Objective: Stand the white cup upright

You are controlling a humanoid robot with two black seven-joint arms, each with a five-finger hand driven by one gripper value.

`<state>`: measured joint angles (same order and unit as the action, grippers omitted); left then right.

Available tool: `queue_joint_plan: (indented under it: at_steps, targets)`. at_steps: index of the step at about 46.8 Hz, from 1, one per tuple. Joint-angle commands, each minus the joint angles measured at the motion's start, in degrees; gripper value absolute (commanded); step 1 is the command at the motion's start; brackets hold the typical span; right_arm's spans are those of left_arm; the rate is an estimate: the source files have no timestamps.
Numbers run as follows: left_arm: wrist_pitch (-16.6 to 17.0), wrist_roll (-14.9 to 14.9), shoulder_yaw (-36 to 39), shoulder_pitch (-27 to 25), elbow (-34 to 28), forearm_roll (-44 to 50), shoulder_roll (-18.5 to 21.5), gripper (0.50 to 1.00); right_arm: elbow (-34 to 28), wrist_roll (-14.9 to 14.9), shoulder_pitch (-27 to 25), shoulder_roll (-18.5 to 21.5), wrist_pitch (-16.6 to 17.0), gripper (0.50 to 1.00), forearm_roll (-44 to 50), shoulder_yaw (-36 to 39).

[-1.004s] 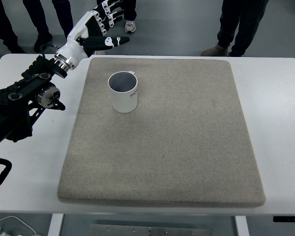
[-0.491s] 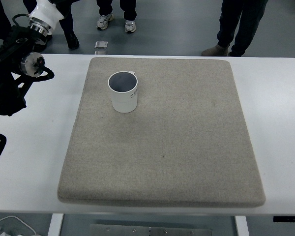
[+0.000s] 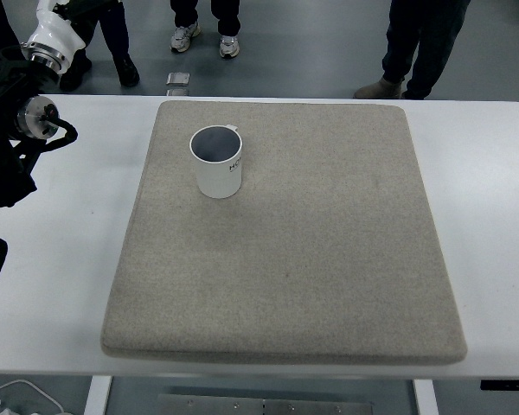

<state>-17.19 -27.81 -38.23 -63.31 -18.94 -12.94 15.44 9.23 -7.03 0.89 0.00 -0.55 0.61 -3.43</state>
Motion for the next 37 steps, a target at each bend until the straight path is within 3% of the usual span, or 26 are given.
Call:
queue_joint_plan:
  at_steps: [1, 10, 21, 37]
  targets:
    - [-0.04, 3.81, 0.17, 0.12, 0.04, 4.22, -0.06, 0.994, 0.0, 0.0, -0.01, 0.0, 0.03, 0.93, 0.0, 0.0]
    - [0.4, 12.43, 0.35, 0.21, -0.13, 11.44, -0.41, 0.994, 0.0, 0.0, -0.01, 0.0, 0.29, 0.93, -0.09, 0.09]
    - [0.58, 16.47, 0.0, 1.17, 0.22, 12.41, -2.08, 0.994, 0.09, 0.0, -0.01, 0.0, 0.47, 0.93, -0.09, 0.0]
    - [0.66, 20.08, 0.0, 2.23, 3.29, 22.25, -5.15, 0.994, 0.09, 0.0, -0.01, 0.0, 0.47, 0.93, 0.0, 0.18]
